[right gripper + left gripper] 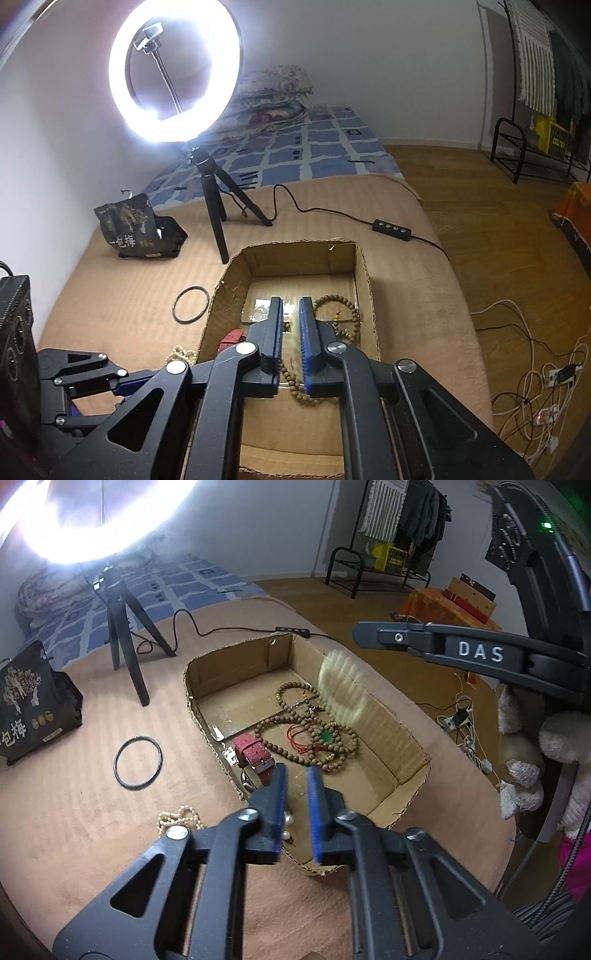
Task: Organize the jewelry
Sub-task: 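Open the right tool to drop the jade bracelet into the box, then move both tools back toward the blue bangle and pearl necklace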
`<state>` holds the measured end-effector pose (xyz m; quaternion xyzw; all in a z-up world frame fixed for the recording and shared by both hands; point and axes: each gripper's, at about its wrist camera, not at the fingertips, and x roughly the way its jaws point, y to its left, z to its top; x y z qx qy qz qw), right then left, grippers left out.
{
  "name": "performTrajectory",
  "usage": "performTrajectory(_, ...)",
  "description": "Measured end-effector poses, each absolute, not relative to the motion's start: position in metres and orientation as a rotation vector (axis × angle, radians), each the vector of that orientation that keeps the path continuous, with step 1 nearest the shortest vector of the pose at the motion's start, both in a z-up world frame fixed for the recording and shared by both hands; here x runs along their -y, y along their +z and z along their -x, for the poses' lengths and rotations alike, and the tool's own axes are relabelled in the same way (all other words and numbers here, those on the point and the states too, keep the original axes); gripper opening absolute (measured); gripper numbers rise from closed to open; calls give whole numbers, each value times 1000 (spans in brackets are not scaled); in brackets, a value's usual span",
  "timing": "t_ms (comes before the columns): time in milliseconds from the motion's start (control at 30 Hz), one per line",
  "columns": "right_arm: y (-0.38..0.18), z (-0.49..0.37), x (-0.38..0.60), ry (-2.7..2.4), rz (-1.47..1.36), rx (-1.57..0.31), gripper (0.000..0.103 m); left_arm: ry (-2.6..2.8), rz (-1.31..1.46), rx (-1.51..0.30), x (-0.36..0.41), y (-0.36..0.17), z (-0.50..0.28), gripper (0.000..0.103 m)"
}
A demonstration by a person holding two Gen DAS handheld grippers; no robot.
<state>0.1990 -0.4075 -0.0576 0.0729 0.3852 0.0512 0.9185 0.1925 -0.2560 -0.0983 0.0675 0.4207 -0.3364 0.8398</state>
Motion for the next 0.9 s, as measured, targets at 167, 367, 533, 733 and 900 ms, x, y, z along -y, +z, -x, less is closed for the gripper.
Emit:
performTrajectory(167,-56,-196,405,108,-146,-783,40,-706,-142,-864,254,-95,-189,48)
performTrajectory(367,-52,-195,404,96,-141,-770,58,-700,-143,-862,251,-93,-189,48)
performTrajectory(533,-49,-193,400,89,-135,-767,67,-694,-146,-853,247,-89,-186,48)
performTrajectory(733,-40,-186,392,58,-108,-750,73,-683,-145,-838,235,-81,-184,48)
performTrajectory(900,-33,-179,391,50,-123,-736,77,-666,-145,-826,220,-76,-184,48)
